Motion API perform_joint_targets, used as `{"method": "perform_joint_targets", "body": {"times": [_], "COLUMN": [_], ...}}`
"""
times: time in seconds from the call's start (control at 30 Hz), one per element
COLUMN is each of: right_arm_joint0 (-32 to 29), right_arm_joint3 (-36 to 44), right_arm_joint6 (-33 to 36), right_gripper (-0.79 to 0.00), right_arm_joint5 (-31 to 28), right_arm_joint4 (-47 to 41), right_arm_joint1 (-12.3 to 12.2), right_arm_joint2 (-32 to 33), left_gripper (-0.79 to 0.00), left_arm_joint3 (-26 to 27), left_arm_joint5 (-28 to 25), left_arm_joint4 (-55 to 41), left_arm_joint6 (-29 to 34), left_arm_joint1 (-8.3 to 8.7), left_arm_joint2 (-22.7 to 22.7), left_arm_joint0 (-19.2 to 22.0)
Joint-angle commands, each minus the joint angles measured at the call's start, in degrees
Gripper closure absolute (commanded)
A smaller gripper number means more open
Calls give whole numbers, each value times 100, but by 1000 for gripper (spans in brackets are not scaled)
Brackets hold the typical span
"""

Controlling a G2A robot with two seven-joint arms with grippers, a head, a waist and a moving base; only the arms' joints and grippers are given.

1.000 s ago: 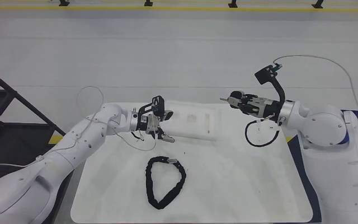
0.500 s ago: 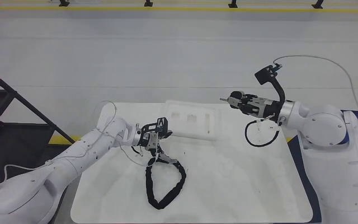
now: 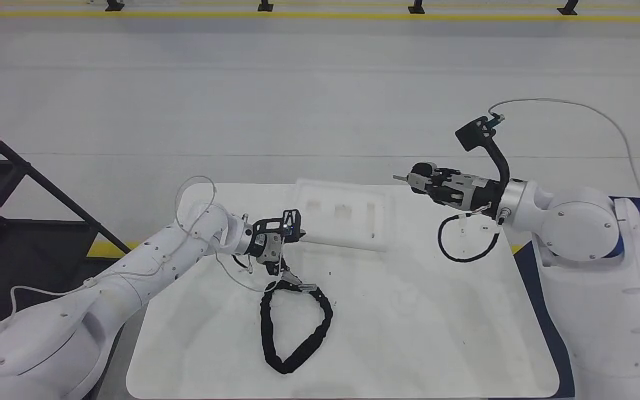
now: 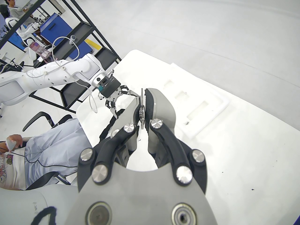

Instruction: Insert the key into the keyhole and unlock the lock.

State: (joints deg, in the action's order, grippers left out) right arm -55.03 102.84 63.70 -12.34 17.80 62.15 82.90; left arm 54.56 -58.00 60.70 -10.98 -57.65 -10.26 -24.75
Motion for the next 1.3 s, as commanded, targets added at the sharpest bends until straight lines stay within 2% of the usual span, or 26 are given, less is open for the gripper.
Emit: {"method": "perform_joint_targets", "body": {"times": [0.0, 0.4, 0.57, 0.7, 0.9, 1.27], "right_arm_joint0": [0, 0, 0, 0, 0, 0], "right_arm_joint3": [0, 0, 0, 0, 0, 0], "right_arm_joint6": [0, 0, 0, 0, 0, 0], "right_gripper": [0, 0, 0, 0, 0, 0], "right_arm_joint5": [0, 0, 0, 0, 0, 0], "right_arm_joint4": [0, 0, 0, 0, 0, 0], "right_arm_joint1": [0, 0, 0, 0, 0, 0], "right_arm_joint2": [0, 0, 0, 0, 0, 0], "left_gripper": [-785, -785, -785, -785, -785, -785], "left_arm_joint3": [0, 0, 38, 85, -147, -591], "left_arm_joint5": [0, 0, 216, 277, 318, 416], "left_arm_joint4": [0, 0, 115, 684, 1575, 2914], "left_arm_joint6": [-1, -1, -100, -692, -1696, -3012], "left_arm_joint1": [0, 0, -2, 4, -10, -233], "left_arm_joint2": [0, 0, -121, -161, -143, 47], "left_arm_joint0": [0, 0, -226, -401, -623, -698]}}
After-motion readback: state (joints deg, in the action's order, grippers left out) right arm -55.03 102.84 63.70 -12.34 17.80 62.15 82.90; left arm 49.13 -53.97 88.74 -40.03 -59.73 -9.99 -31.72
